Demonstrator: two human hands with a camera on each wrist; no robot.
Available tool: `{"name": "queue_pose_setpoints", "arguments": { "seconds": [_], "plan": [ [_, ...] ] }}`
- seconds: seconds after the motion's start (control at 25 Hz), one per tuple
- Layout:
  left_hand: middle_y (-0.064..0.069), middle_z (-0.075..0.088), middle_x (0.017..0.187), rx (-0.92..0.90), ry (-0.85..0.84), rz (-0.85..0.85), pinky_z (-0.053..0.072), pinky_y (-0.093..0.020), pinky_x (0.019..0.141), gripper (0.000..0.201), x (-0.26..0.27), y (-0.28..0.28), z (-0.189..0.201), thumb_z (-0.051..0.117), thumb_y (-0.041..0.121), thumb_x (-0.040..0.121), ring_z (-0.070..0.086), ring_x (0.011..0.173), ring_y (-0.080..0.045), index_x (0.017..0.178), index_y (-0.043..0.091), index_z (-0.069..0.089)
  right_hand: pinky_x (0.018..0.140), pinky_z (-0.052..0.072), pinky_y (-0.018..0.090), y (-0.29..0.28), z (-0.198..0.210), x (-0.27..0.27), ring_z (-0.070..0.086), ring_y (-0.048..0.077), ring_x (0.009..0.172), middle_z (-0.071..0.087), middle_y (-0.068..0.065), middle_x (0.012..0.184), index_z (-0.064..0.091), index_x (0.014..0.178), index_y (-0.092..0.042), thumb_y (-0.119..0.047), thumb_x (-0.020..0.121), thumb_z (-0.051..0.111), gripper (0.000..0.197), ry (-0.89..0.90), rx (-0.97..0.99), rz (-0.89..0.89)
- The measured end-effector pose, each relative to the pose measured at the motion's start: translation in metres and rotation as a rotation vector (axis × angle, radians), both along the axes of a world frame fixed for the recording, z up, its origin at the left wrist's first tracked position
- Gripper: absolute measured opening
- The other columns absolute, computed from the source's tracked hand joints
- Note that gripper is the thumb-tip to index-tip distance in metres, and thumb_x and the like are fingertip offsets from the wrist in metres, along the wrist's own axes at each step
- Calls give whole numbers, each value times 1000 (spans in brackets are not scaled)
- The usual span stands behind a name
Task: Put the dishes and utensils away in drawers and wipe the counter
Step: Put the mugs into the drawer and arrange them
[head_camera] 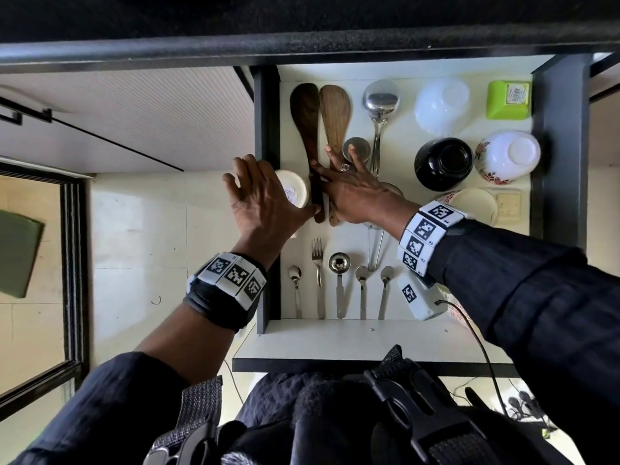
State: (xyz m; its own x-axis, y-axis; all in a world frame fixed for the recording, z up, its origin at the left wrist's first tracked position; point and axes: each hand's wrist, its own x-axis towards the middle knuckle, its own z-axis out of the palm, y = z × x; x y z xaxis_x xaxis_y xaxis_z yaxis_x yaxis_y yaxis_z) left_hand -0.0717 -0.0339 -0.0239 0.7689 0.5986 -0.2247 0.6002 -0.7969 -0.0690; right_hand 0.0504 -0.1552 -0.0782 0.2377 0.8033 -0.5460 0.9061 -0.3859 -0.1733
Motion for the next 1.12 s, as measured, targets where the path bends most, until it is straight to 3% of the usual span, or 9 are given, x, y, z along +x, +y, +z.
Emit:
{"name": "queue_pose_setpoints", "arguments": {
  "seconds": [0.12,0.2,0.32,0.48,0.6,0.92,1.12],
  "plan": [
    [-23,37,138,-31,64,40,24,-54,107,118,-2,-7,1,57,90,52,25,137,-38,123,-3,43,114,-14,59,-1,2,-1,-18,31,148,-1,-1,165,16,156,-22,-32,87,61,83,4,4,-4],
    [-25,23,153,-82,95,65,16,-60,111,128,-6,-10,1,56,91,52,11,146,-40,135,-4,34,114,-14,60,-2,3,-3,-18,32,148,-2,0,165,15,156,-21,-34,87,63,86,6,5,-4],
    [-20,5,161,-157,94,-13,10,-62,112,134,-16,-9,-1,67,83,53,6,148,-39,150,8,15,113,-15,60,-2,3,-4,-17,33,148,-2,1,165,11,157,-21,-40,83,68,95,-1,-8,-4],
    [-10,40,146,-193,0,-241,24,-49,108,105,-27,-1,5,78,60,65,43,130,-31,148,21,27,115,-14,59,-4,3,-6,-16,32,149,0,1,165,12,156,-20,-47,80,69,99,1,20,-13],
    [-5,56,127,-227,-44,-207,32,-42,100,94,-26,2,8,79,63,60,60,107,-29,135,20,42,117,-10,60,-5,7,-8,-14,32,149,1,2,165,16,156,-22,-46,78,72,99,18,35,-24],
    [-4,55,127,-238,25,-251,35,-40,95,99,-44,-3,8,79,68,57,59,104,-28,134,22,39,117,-12,59,-2,18,-18,-21,29,148,-6,2,164,14,156,-21,-14,88,60,83,33,-22,-104],
    [-8,49,139,-328,27,-240,33,-44,103,112,-50,4,14,83,63,56,49,124,-31,145,18,32,120,-7,54,-15,31,-29,-18,27,149,-6,1,165,9,157,-24,-9,85,60,89,100,44,-276]
  ]
}}
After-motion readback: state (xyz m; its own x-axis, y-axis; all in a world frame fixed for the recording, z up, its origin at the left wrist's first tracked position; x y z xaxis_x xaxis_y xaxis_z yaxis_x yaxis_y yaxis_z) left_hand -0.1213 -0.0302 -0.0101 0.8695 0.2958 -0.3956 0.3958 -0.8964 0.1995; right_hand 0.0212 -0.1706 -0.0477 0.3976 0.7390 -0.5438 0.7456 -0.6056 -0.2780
